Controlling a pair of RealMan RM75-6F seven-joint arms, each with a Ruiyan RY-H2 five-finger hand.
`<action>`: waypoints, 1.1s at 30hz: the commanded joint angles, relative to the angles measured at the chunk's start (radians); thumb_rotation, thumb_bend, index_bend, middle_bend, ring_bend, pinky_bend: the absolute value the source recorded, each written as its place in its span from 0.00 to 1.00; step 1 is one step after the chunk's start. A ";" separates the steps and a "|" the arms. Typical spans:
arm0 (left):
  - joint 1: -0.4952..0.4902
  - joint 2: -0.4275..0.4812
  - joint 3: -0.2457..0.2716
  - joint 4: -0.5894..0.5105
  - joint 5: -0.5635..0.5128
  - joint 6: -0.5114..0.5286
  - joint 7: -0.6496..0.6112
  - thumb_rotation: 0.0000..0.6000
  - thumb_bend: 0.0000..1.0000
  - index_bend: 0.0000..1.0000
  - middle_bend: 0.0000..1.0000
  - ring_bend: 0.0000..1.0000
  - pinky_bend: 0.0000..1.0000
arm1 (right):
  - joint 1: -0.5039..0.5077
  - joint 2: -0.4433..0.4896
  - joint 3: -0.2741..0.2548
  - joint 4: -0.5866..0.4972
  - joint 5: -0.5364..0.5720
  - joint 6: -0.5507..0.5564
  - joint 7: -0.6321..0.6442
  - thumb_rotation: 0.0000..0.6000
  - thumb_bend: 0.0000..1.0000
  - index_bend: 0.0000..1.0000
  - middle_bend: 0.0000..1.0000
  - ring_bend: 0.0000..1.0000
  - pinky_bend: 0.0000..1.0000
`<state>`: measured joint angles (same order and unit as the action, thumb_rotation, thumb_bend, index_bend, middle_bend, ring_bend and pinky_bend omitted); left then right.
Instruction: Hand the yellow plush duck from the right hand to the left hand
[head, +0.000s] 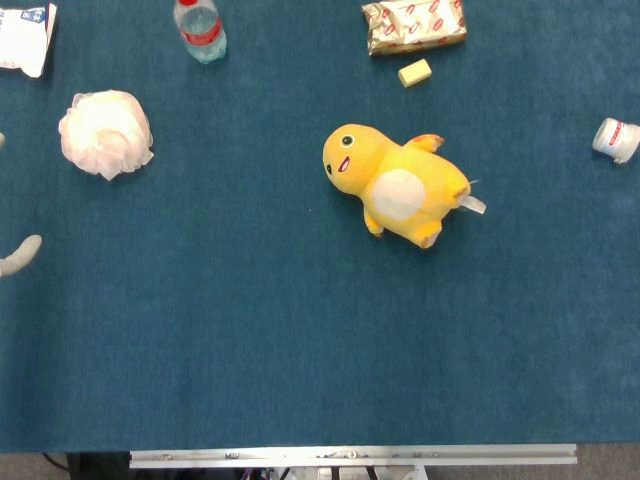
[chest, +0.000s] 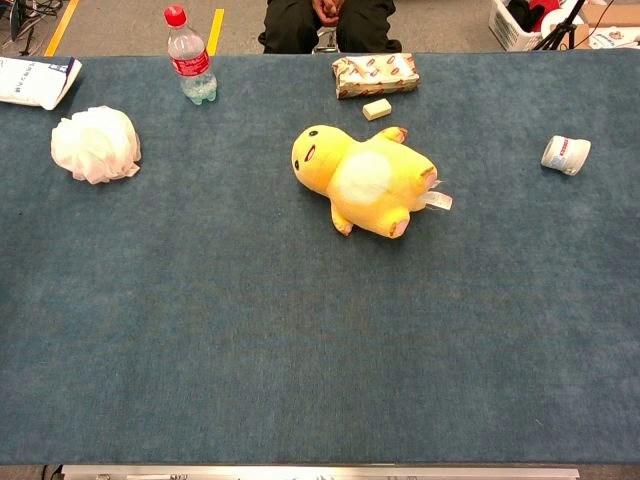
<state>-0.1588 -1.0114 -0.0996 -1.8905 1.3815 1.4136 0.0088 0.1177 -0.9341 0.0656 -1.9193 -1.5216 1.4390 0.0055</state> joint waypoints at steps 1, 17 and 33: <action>0.000 -0.001 0.003 0.002 0.000 -0.003 0.001 1.00 0.17 0.12 0.07 0.00 0.16 | 0.002 0.000 -0.001 0.000 0.001 -0.004 0.002 1.00 0.16 0.12 0.25 0.21 0.22; -0.006 0.003 0.013 0.007 0.023 -0.015 0.000 1.00 0.17 0.12 0.07 0.00 0.16 | 0.108 -0.012 0.016 -0.009 0.035 -0.178 0.019 1.00 0.15 0.12 0.25 0.21 0.22; 0.006 0.025 0.025 0.000 0.043 -0.002 -0.011 1.00 0.17 0.12 0.07 0.00 0.16 | 0.341 -0.257 0.083 0.070 0.248 -0.462 -0.103 1.00 0.08 0.04 0.14 0.14 0.22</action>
<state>-0.1544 -0.9879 -0.0750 -1.8903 1.4234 1.4093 -0.0007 0.4305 -1.1566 0.1387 -1.8710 -1.3013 1.0047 -0.0703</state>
